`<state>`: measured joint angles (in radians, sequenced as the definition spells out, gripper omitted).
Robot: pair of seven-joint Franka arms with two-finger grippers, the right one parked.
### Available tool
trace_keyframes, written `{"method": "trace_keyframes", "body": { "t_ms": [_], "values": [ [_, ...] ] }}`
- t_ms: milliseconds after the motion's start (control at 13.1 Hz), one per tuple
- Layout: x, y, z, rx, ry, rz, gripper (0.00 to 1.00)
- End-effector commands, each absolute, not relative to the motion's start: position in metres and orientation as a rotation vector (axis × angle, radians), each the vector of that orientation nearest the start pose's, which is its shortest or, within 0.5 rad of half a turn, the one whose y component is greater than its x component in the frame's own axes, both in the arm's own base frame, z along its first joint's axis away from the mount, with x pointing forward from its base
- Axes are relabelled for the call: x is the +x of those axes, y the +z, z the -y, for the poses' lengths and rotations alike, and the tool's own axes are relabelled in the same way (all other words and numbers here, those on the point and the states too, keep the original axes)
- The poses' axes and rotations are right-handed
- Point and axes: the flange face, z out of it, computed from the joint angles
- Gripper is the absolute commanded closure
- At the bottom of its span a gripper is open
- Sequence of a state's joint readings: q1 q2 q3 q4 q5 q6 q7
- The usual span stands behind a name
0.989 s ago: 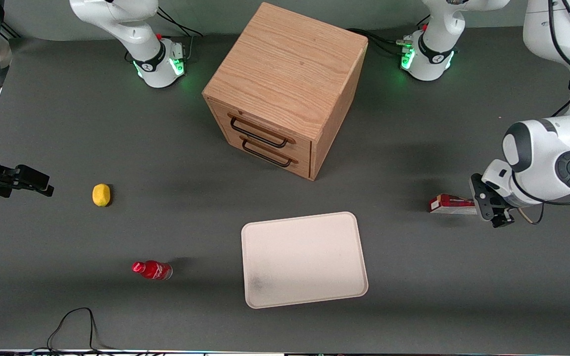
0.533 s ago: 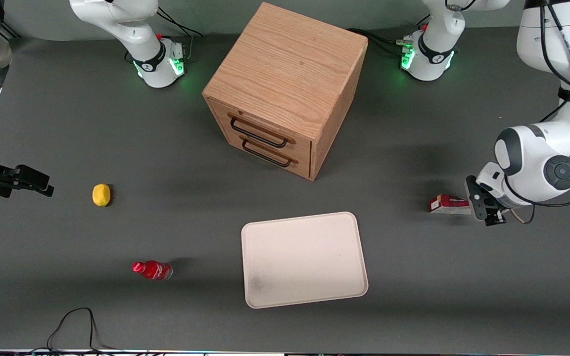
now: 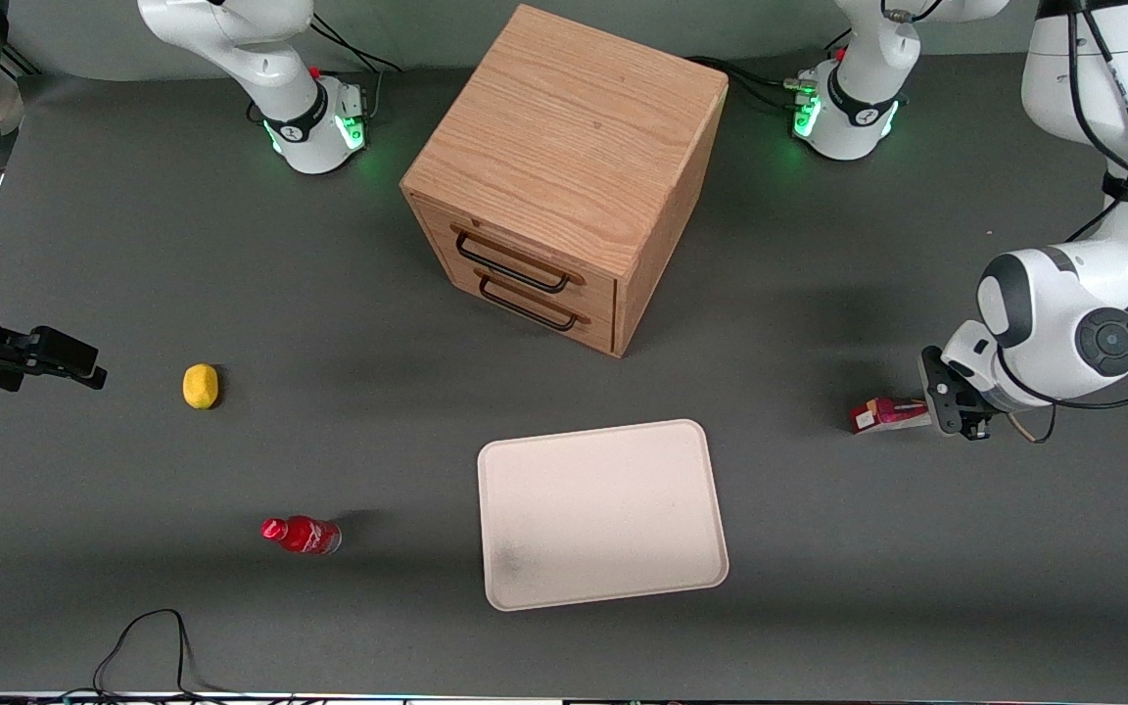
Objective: Place red cookie box on tray
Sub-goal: 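Close the left gripper on the end of the red box, then lift the red box upright and carry it to the cream tray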
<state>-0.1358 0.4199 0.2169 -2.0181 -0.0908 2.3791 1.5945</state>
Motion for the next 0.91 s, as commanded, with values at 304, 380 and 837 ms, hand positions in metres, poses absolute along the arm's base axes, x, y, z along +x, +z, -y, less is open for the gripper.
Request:
{"method": "trace_keyframes", "body": {
  "t_ms": [304,380,837],
  "values": [
    [0.627,0.375,-0.031,-2.718,0.024,-1.660,1.00],
    [0.634,0.404,-0.023,-2.791,0.040,-1.555,1.00],
    [0.664,0.522,0.077,-3.147,0.108,-0.709,1.00]
  ]
}}
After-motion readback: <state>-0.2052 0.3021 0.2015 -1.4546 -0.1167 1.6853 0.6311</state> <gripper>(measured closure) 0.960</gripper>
